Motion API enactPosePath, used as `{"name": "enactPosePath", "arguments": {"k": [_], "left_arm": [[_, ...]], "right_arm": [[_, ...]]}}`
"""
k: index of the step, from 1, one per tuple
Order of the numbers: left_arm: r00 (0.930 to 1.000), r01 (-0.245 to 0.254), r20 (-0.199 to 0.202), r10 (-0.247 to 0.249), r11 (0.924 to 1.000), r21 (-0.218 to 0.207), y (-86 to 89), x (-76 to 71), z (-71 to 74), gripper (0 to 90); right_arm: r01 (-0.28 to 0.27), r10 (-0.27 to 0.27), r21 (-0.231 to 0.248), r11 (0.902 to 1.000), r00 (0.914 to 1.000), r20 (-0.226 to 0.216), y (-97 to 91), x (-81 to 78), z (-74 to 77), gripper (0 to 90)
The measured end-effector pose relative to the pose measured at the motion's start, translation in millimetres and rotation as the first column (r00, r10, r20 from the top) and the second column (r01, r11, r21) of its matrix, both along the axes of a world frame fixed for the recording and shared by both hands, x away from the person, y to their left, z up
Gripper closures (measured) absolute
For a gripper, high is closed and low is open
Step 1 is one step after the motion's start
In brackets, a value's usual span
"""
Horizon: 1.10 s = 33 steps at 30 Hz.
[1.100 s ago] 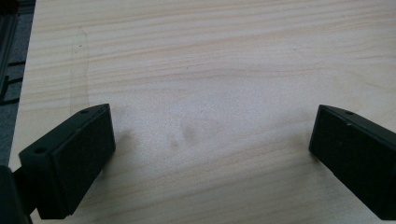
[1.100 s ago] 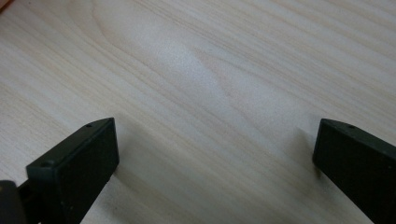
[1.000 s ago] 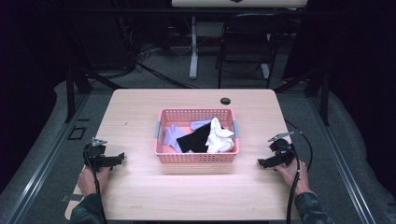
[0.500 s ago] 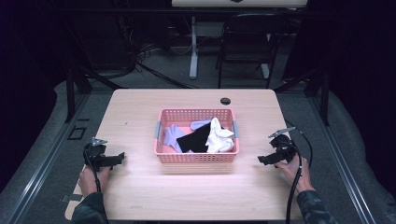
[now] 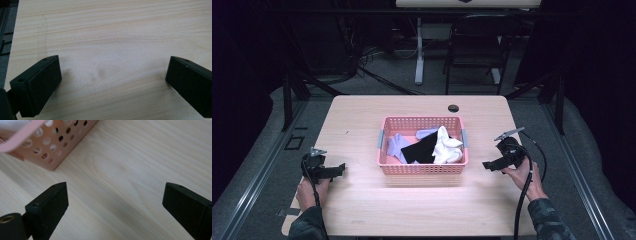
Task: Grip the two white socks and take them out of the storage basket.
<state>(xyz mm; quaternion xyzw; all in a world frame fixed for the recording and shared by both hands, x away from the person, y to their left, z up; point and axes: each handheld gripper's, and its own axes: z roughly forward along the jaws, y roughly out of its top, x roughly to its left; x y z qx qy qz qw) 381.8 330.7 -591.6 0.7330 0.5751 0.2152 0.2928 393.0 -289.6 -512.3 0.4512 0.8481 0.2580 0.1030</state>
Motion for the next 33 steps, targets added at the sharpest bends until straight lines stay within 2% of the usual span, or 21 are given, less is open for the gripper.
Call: {"name": "enactPosePath", "arguments": {"k": [5, 6, 10, 11, 13, 14, 22, 28, 30, 33], "left_arm": [[1.0, 0.0, 0.0, 0.0, 1.0, 0.0, 0.0, 0.0, 0.0, 0.2], [1.0, 0.0, 0.0, 0.0, 1.0, 0.0, 0.0, 0.0, 0.0, 0.1], [1.0, 0.0, 0.0, 0.0, 1.0, 0.0, 0.0, 0.0, 0.0, 0.2], [1.0, 0.0, 0.0, 0.0, 1.0, 0.0, 0.0, 0.0, 0.0, 0.1], [1.0, 0.0, 0.0, 0.0, 1.0, 0.0, 0.0, 0.0, 0.0, 0.2], [1.0, 0.0, 0.0, 0.0, 1.0, 0.0, 0.0, -0.1, 0.0, 0.2], [1.0, 0.0, -0.001, 0.0, 1.0, 0.001, 0.0, -0.1, 0.1, 0.2], [1.0, 0.001, 0.0, -0.001, 1.0, 0.0, 0.0, 0.0, 0.0, 0.2], [1.0, 0.0, 0.0, 0.0, 1.0, 0.001, 0.0, -0.1, 0.0, 0.1], [1.0, 0.0, -0.001, 0.0, 1.0, 0.001, 0.0, -0.1, 0.0, 0.2]], "right_arm": [[-0.02, 0.02, 0.0, 0.9998, 0.9997, 0.015, 6.9, 4.8, 12.7, 7.7], [-0.036, 0.036, 0.005, 0.9993, 0.999, 0.027, 10.3, 7.9, 20.6, 8.9], [-0.051, 0.051, 0.012, 0.9986, 0.9978, 0.043, 17.9, 12.0, 32.2, 10.0], [-0.065, 0.064, 0.007, 0.9979, 0.9964, 0.055, 23.5, 15.0, 39.3, 11.3], [-0.068, 0.067, 0.011, 0.9976, 0.9956, 0.065, 26.3, 16.3, 42.5, 12.2], [-0.085, 0.084, 0.02, 0.9961, 0.994, 0.069, 32.1, 19.7, 48.2, 13.2], [-0.136, 0.134, 0.015, 0.9905, 0.9865, 0.094, 56.8, 32.7, 63.6, 17.3], [-0.178, 0.178, -0.009, 0.9841, 0.9814, 0.072, 80.9, 47.4, 68.8, 21.8], [-0.17, 0.171, -0.022, 0.9853, 0.9828, 0.07, 89.9, 52.2, 67.4, 23.3], [-0.187, 0.188, -0.032, 0.9818, 0.9814, 0.037, 102.2, 61.6, 64.5, 25.9]]}}
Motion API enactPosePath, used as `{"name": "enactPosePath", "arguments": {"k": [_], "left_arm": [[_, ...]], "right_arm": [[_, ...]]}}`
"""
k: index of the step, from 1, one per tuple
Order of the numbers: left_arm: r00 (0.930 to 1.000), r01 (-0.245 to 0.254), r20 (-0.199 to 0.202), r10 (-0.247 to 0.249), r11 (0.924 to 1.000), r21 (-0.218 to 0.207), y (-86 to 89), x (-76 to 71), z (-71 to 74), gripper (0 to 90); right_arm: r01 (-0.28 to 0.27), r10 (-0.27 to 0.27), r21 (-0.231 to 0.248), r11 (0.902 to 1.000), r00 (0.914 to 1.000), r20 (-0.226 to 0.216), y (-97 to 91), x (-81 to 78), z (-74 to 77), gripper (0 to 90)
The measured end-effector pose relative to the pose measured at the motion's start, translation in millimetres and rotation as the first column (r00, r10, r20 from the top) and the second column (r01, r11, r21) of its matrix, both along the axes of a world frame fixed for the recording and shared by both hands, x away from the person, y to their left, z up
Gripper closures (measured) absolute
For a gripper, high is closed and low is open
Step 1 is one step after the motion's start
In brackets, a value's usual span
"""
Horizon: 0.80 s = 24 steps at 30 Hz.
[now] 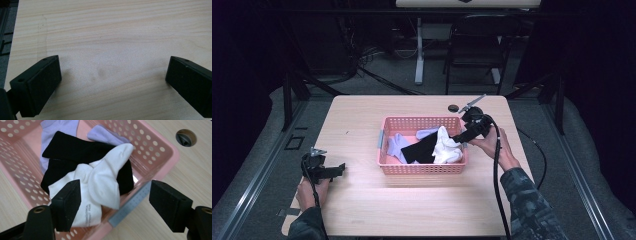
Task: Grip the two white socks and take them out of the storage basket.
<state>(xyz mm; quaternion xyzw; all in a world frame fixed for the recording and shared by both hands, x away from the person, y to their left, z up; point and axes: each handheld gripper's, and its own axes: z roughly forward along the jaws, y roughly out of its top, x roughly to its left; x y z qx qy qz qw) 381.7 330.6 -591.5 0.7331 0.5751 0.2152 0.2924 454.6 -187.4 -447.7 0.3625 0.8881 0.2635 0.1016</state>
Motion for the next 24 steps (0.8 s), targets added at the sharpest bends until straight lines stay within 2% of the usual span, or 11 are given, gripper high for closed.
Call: {"name": "enactPosePath", "arguments": {"k": [5, 10, 15, 18, 20, 22, 24], "left_arm": [[1.0, 0.001, 0.0, -0.001, 1.0, 0.0, 0.1, 0.1, 0.0, 0.2], [1.0, 0.001, 0.0, -0.001, 1.0, 0.0, 0.1, 0.1, 0.0, 0.2], [1.0, 0.002, 0.0, -0.002, 1.0, 0.0, 0.1, 0.1, 0.0, 0.1], [1.0, 0.001, 0.001, -0.001, 1.0, 0.0, 0.1, 0.1, 0.0, 0.2], [1.0, 0.001, 0.001, -0.001, 1.0, 0.0, 0.1, 0.1, 0.0, 0.2], [1.0, 0.001, 0.0, -0.001, 1.0, 0.0, 0.1, 0.1, 0.0, 0.1], [1.0, 0.001, 0.001, -0.001, 1.0, 0.0, 0.1, 0.1, 0.0, 0.1]], "right_arm": [[-0.016, 0.015, -0.029, 0.9994, 0.9988, -0.047, 15.1, 12.8, -9.9, 31.1], [-0.024, 0.018, -0.056, 0.9982, 0.9945, -0.103, 19.4, 24.3, -19.9, 34.0], [-0.002, -0.004, -0.045, 0.999, 0.9922, -0.125, 24.9, 29.9, -28.1, 35.4], [-0.004, -0.005, -0.058, 0.9983, 0.9889, -0.149, 25.3, 33.9, -30.8, 37.1], [-0.005, -0.007, -0.068, 0.9977, 0.985, -0.172, 26.6, 35.9, -34.9, 40.9], [-0.002, -0.01, -0.064, 0.998, 0.9841, -0.177, 26.9, 36.2, -35.9, 43.2], [-0.006, -0.01, -0.083, 0.9965, 0.9817, -0.19, 27.3, 36.7, -35.9, 47.1]]}}
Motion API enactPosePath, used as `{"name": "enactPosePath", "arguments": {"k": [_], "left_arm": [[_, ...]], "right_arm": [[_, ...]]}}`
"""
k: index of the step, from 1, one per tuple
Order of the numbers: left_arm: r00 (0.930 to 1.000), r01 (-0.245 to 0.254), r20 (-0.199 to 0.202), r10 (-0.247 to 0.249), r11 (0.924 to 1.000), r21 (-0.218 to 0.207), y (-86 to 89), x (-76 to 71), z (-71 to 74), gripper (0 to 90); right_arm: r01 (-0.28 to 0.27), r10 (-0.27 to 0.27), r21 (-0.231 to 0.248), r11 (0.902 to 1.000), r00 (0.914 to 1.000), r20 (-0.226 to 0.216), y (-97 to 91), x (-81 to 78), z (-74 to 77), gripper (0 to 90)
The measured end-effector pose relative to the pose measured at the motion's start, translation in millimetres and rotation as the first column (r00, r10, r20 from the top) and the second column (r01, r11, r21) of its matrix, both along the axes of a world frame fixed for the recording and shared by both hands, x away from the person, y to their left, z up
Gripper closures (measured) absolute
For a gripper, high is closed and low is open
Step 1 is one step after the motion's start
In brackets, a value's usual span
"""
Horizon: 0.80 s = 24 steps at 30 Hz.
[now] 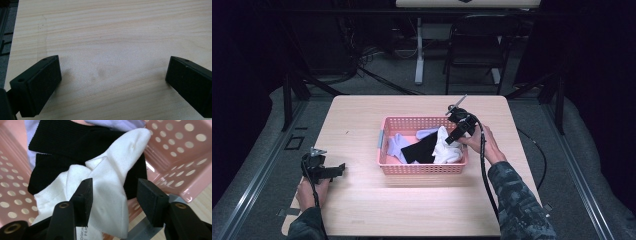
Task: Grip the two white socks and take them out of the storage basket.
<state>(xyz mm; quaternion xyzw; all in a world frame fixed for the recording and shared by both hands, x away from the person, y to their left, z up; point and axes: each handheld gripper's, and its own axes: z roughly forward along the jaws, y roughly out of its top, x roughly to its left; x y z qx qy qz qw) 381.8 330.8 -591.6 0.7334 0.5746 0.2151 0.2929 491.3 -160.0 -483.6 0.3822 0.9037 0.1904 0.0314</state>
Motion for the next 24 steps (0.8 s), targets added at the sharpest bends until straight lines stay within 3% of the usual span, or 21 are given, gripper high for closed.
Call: {"name": "enactPosePath", "arguments": {"k": [8, 13, 24], "left_arm": [[1.0, 0.0, 0.0, 0.0, 1.0, 0.0, 0.0, 0.0, 0.0, 0.1], [1.0, 0.0, 0.0, 0.0, 1.0, 0.0, 0.0, 0.0, 0.0, 0.2], [1.0, 0.0, 0.0, 0.0, 1.0, 0.0, 0.0, 0.0, 0.0, 0.2]], "right_arm": [[0.015, -0.015, 0.006, 0.9999, 0.9991, -0.039, -0.7, -2.1, -1.8, 69.6], [0.0, 0.0, 0.0, 1.0, 0.9996, -0.028, 0.0, -5.8, 2.1, 83.9], [-0.012, 0.011, 0.021, 0.9997, 0.9992, 0.038, 5.2, -12.9, 18.6, 86.4]]}}
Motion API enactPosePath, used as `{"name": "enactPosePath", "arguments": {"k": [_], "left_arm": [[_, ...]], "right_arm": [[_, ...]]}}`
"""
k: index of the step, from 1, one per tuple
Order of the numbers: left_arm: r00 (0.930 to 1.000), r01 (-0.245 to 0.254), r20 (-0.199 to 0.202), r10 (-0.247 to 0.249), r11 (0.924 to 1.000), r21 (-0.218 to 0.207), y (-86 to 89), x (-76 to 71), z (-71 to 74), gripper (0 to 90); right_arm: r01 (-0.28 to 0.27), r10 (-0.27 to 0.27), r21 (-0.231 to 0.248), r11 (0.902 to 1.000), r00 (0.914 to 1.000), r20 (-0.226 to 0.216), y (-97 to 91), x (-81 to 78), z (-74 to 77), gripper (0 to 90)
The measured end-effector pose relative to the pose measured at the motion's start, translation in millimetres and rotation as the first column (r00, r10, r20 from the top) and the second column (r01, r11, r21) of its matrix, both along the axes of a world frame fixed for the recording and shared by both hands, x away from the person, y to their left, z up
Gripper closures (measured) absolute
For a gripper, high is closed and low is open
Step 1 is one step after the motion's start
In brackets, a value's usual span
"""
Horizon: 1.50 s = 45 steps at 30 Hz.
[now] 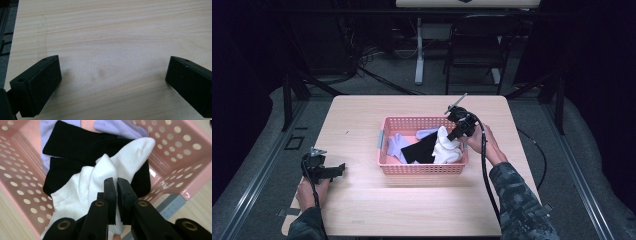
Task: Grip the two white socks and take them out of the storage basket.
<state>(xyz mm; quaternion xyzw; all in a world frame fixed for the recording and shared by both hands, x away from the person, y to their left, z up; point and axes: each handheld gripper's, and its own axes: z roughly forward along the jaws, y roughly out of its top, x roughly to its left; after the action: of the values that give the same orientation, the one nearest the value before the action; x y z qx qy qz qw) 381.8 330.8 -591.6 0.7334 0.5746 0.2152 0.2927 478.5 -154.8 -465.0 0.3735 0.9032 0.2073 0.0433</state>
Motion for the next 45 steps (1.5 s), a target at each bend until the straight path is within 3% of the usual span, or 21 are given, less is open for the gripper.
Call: {"name": "enactPosePath", "arguments": {"k": [22, 45], "left_arm": [[1.0, 0.0, 0.0, 0.0, 1.0, 0.0, 0.0, 0.0, 0.0, 0.2], [1.0, -0.001, 0.0, 0.001, 1.0, 0.0, 0.0, 0.0, 0.0, 0.2]], "right_arm": [[-0.007, 0.0, 0.06, 0.9982, 0.993, 0.118, 0.4, -6.2, 57.7, 86.9], [-0.018, 0.004, 0.081, 0.9965, 0.9852, 0.172, -4.6, -10.6, 98.9, 87.0]]}}
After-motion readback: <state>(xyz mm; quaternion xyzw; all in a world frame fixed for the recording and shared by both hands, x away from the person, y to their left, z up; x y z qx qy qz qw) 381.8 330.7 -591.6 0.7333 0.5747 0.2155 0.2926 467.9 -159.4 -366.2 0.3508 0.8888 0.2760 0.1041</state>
